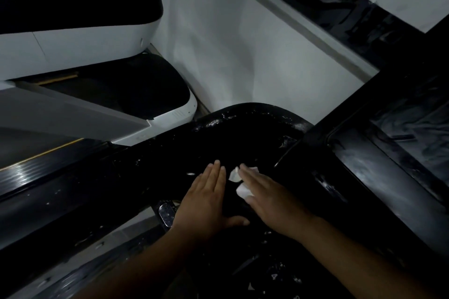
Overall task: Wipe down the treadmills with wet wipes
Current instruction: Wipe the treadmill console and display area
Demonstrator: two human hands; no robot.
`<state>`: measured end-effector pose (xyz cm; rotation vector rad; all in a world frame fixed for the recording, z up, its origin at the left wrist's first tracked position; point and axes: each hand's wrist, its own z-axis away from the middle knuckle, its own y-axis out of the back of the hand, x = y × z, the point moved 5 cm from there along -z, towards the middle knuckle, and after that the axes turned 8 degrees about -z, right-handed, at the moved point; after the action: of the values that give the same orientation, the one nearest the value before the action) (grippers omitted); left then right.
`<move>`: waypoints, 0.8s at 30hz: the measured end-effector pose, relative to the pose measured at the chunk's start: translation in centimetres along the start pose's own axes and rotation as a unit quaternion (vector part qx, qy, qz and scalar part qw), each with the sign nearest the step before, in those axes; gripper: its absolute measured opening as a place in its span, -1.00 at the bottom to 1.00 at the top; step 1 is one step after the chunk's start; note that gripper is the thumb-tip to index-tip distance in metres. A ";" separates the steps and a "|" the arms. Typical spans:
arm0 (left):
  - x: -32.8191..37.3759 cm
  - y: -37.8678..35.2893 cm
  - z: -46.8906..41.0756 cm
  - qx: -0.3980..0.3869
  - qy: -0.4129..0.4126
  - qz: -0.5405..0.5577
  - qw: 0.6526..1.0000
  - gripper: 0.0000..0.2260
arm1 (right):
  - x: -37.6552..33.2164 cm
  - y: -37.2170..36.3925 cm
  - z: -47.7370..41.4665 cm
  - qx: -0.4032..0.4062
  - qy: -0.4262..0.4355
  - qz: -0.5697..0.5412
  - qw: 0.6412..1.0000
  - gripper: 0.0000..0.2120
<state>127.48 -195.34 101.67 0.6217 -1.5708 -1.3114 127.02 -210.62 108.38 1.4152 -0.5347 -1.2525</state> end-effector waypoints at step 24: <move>0.3 0.8 0.4 0.000 0.007 0.005 1.000 0.19 | 0.5 -0.5 4.3 -0.022 0.136 0.101 0.985 -0.40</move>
<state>127.12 -195.14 102.49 0.6204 -1.5610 -1.2976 123.20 -212.75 108.54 1.4291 -0.4476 -0.8884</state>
